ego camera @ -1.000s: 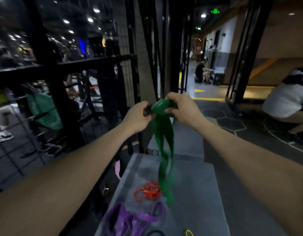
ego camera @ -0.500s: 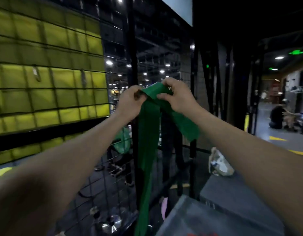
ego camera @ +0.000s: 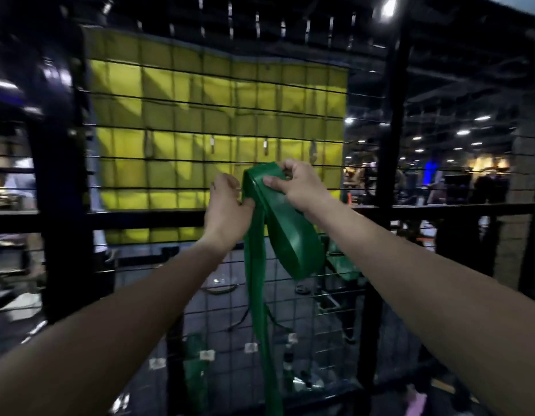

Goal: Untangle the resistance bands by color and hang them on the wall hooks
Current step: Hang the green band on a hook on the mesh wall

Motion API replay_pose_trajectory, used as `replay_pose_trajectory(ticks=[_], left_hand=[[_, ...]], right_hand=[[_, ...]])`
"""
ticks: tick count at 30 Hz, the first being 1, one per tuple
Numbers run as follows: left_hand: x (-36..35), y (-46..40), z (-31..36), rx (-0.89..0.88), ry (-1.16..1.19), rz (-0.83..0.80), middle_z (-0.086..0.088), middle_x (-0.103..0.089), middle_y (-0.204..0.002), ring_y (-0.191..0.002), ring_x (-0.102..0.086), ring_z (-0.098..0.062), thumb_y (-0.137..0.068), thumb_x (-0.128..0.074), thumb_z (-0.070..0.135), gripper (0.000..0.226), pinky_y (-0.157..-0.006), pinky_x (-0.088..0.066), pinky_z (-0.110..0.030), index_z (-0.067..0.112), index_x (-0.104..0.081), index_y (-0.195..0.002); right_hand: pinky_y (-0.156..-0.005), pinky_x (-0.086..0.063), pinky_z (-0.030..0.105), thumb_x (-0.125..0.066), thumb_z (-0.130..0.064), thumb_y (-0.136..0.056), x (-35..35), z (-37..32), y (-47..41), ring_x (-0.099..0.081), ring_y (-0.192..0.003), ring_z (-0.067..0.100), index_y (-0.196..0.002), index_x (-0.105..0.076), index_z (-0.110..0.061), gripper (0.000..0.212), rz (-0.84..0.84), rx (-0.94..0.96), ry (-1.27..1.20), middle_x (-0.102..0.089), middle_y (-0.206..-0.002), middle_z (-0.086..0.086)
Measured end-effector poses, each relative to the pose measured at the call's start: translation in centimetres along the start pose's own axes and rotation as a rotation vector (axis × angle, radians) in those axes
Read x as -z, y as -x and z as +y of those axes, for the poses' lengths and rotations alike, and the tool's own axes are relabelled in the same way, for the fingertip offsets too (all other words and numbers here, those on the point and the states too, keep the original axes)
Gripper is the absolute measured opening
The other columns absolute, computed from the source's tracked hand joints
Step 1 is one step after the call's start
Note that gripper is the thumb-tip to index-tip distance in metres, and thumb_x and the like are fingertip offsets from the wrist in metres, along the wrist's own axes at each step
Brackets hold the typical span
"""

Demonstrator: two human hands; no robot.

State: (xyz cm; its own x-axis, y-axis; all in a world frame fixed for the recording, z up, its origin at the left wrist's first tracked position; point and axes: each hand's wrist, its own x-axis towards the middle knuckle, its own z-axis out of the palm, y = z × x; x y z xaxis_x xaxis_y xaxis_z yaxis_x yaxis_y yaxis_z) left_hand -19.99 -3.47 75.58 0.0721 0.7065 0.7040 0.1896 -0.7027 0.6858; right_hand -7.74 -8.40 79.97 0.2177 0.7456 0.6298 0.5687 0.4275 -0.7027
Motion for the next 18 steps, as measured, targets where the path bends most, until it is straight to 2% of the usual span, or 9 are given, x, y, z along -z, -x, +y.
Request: replay_pose_trajectory(ticks=[2,3,6,8,9,10,12,15,18], left_hand=[[2.0,1.4,-0.1,0.113,0.058,-0.180,-0.001,-0.051,-0.077,-0.067,-0.052,-0.018,-0.091,-0.054,0.018,0.011,-0.059,-0.040,-0.028,0.013,-0.045,-0.087],[2.8,2.2,0.0,0.178,0.099,-0.302,-0.001,-0.052,-0.074,-0.065,-0.052,-0.015,-0.094,-0.052,0.023,0.016,-0.060,-0.041,-0.028,0.013,-0.047,-0.082],[4.9,4.1,-0.1,0.275,0.071,-0.601,0.006,-0.061,-0.081,-0.074,-0.059,-0.006,-0.093,-0.052,0.036,0.020,-0.073,-0.050,-0.025,0.015,-0.050,-0.094],[5.7,4.7,-1.1,0.283,0.124,-0.689,0.014,-0.067,-0.071,-0.066,-0.062,0.006,-0.091,-0.057,0.019,0.006,-0.066,-0.050,-0.011,0.015,-0.055,-0.095],[6.1,4.9,-1.8,0.290,0.142,-0.726,0.014,-0.068,-0.070,-0.062,-0.061,0.009,-0.089,-0.059,0.008,0.010,-0.062,-0.049,-0.007,0.011,-0.060,-0.098],[6.5,5.1,-2.4,0.303,0.136,-0.736,0.007,-0.068,-0.077,-0.063,-0.062,0.007,-0.086,-0.061,0.000,0.020,-0.063,-0.049,-0.008,0.001,-0.061,-0.106],[7.8,4.7,-3.4,0.341,0.062,-0.684,-0.009,-0.064,-0.091,-0.075,-0.064,-0.010,-0.080,-0.068,0.000,0.033,-0.071,-0.051,-0.020,-0.010,-0.059,-0.110],[11.2,2.6,-4.3,0.294,0.019,-0.590,-0.012,-0.064,-0.093,-0.086,-0.062,-0.026,-0.085,-0.063,0.008,0.008,-0.076,-0.051,-0.037,0.002,-0.061,-0.089],[14.1,-0.3,-3.7,0.251,0.053,-0.413,-0.009,-0.060,-0.093,-0.086,-0.058,-0.023,-0.095,-0.046,0.022,0.021,-0.077,-0.048,-0.032,0.007,-0.061,-0.094]], right_hand=[[-0.081,-0.051,0.044,-0.069,-0.013,-0.082,-2.3,0.3,-0.6,-0.057,-0.083,0.024,-0.082,-0.053,-0.012,0.016,0.009,-0.094,-0.102,-0.063,-0.092,0.017],[-0.084,-0.051,0.047,-0.069,-0.014,-0.082,-3.4,0.4,-0.9,-0.059,-0.086,0.026,-0.084,-0.053,-0.012,0.017,0.016,-0.153,-0.160,-0.064,-0.097,0.021],[-0.089,-0.052,0.048,-0.069,-0.017,-0.083,-5.9,0.5,-2.0,-0.062,-0.099,0.032,-0.099,-0.051,-0.012,0.024,0.044,-0.323,-0.312,-0.062,-0.112,0.020],[-0.092,-0.050,0.050,-0.069,-0.019,-0.083,-7.3,0.3,-2.7,-0.059,-0.108,0.035,-0.105,-0.050,-0.013,0.030,0.058,-0.385,-0.380,-0.057,-0.123,0.021],[-0.093,-0.048,0.052,-0.070,-0.020,-0.083,-8.0,0.1,-2.9,-0.057,-0.111,0.036,-0.112,-0.049,-0.010,0.038,0.063,-0.419,-0.416,-0.055,-0.126,0.020],[-0.094,-0.047,0.053,-0.071,-0.021,-0.082,-8.7,0.0,-3.1,-0.056,-0.113,0.035,-0.117,-0.047,-0.006,0.045,0.073,-0.452,-0.445,-0.055,-0.128,0.020],[-0.086,-0.052,0.049,-0.071,-0.021,-0.081,-9.4,0.0,-3.3,-0.060,-0.105,0.033,-0.122,-0.048,0.000,0.052,0.095,-0.527,-0.517,-0.059,-0.121,0.018],[-0.066,-0.056,0.043,-0.071,-0.016,-0.081,-9.6,0.5,-3.9,-0.063,-0.084,0.030,-0.111,-0.056,0.001,0.038,0.105,-0.650,-0.670,-0.063,-0.104,0.017],[-0.042,-0.048,0.021,-0.068,-0.015,-0.084,-9.8,1.3,-4.4,-0.056,-0.069,0.021,-0.097,-0.060,-0.008,0.017,0.080,-0.755,-0.700,-0.059,-0.086,0.010]])
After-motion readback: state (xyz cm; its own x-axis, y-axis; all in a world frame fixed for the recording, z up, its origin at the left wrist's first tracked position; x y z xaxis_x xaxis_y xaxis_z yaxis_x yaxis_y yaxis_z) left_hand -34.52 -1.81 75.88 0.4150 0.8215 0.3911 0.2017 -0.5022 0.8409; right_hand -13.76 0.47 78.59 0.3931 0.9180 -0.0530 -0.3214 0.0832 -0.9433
